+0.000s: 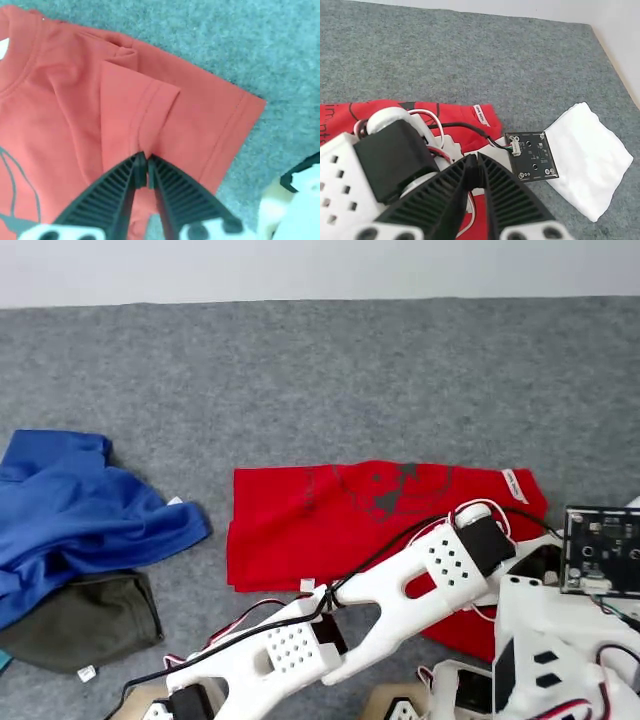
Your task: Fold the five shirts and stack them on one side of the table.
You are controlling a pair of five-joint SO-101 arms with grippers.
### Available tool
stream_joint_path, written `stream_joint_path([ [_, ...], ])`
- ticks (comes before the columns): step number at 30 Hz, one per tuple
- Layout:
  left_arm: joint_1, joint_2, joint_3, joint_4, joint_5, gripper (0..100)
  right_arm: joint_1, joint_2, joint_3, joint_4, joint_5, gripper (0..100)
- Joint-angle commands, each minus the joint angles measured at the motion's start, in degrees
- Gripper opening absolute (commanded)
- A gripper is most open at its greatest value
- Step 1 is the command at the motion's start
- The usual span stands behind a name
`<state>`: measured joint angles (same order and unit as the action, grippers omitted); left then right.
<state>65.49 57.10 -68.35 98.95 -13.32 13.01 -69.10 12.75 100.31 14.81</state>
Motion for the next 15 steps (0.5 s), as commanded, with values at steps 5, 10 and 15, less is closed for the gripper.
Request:
stream_joint_path([
  [5,5.5,-6.1,-0.4,1.4,0.4,1,-0.4,1.9,0.8,-0.7,-0.5,2.0],
  [10,-1.9,-5.9,-0.4,-1.8,0.3,1,-0.6,1.9,0.8,-0.7,-0.6,2.0],
  [15,-5.1,-6.3,-2.9,-2.4,0.3,1,-0.6,1.9,0.8,-0.7,-0.6,2.0],
])
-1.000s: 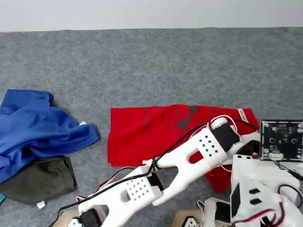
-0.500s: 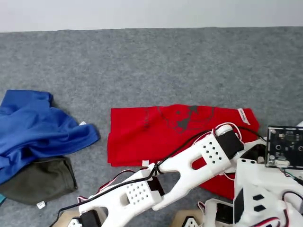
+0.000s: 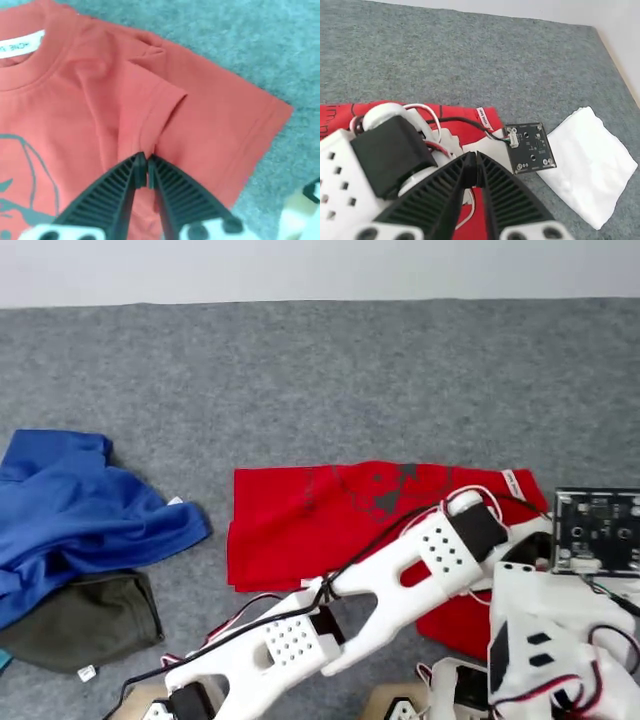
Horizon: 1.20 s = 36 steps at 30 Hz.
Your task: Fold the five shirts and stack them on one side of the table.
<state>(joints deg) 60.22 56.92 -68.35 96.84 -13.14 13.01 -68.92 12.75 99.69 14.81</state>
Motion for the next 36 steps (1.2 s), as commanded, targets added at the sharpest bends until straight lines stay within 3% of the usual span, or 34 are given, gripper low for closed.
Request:
stream_joint_path([
  [1,0.4,-6.3,-4.3,0.8,0.1,1,-0.6,1.7,0.8,-0.1,-0.6,2.0],
  [4,2.3,-7.6,-8.0,3.7,0.4,1,-0.6,1.7,0.8,-0.1,-0.6,2.0],
  [26,16.8,-14.3,-5.1,3.7,3.4,1,-0.6,1.7,0.8,-0.2,-0.7,2.0],
  [29,15.9,-14.1,-5.1,3.7,3.4,1,-0.5,1.7,0.8,-0.2,-0.7,2.0],
  [36,5.9,-13.5,-5.1,3.5,2.5,1,-0.6,1.7,0.8,-0.2,-0.7,2.0],
])
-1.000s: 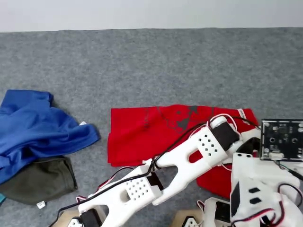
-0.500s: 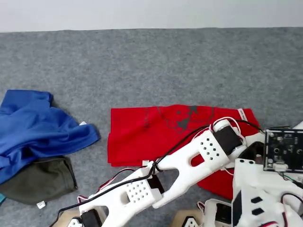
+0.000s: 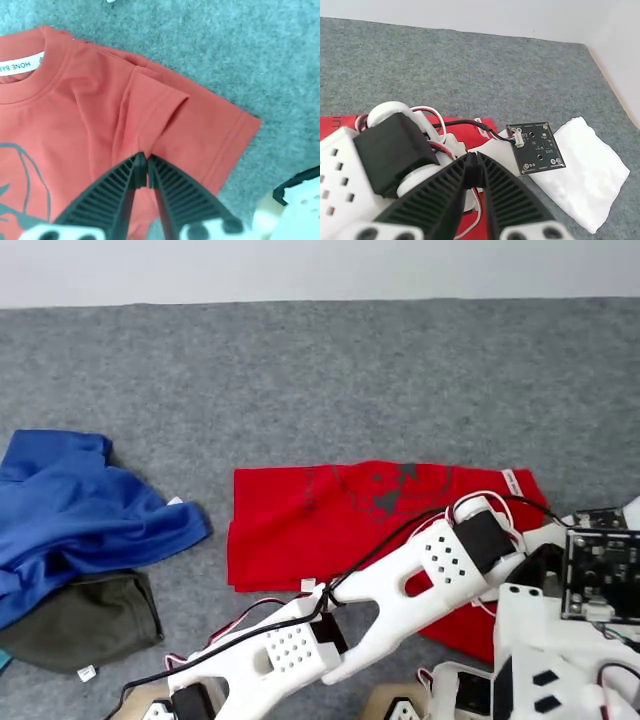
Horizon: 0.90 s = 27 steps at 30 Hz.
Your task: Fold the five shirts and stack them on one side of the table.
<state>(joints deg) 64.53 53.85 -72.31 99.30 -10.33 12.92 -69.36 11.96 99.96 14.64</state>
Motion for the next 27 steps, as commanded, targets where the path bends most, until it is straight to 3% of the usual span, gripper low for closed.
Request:
stream_joint_path([
  [1,0.0,-9.9,-1.1,1.1,-1.4,1,-0.5,2.2,1.6,-0.5,-0.5,2.0],
  [11,-13.0,-4.7,-1.3,-1.8,-4.7,1,-0.5,2.2,1.7,-0.5,-0.5,2.0],
  [21,-14.6,-0.3,-1.4,-1.8,-4.7,1,-0.5,2.2,1.7,-0.5,-0.5,2.0],
  [27,-15.4,2.9,-1.4,-1.8,-3.3,17,-0.5,2.2,1.7,-0.3,-0.4,2.0],
])
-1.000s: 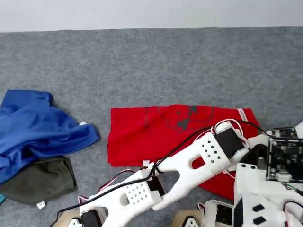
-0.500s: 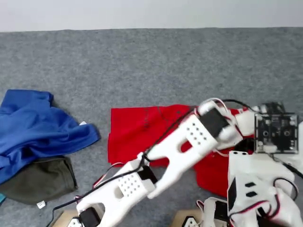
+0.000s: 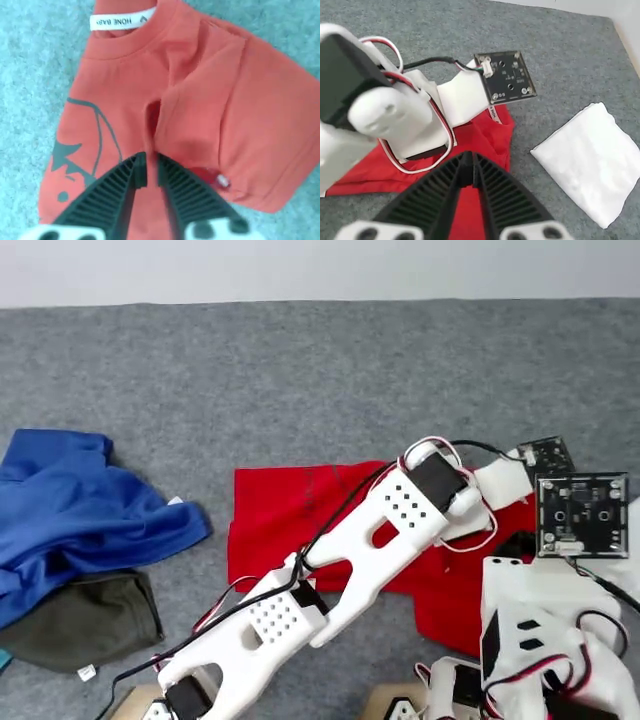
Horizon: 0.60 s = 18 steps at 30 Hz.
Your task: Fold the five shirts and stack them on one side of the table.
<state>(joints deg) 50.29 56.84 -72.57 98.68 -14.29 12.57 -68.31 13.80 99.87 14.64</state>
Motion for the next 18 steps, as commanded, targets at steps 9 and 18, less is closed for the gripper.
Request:
stream_joint_path([
  [9,-4.7,1.6,-1.1,-1.1,4.0,24,-0.1,1.1,-0.2,0.0,-0.3,2.0],
  [18,-0.8,-1.1,-4.8,1.8,3.8,24,-0.1,1.2,0.4,-0.4,-0.2,2.0],
])
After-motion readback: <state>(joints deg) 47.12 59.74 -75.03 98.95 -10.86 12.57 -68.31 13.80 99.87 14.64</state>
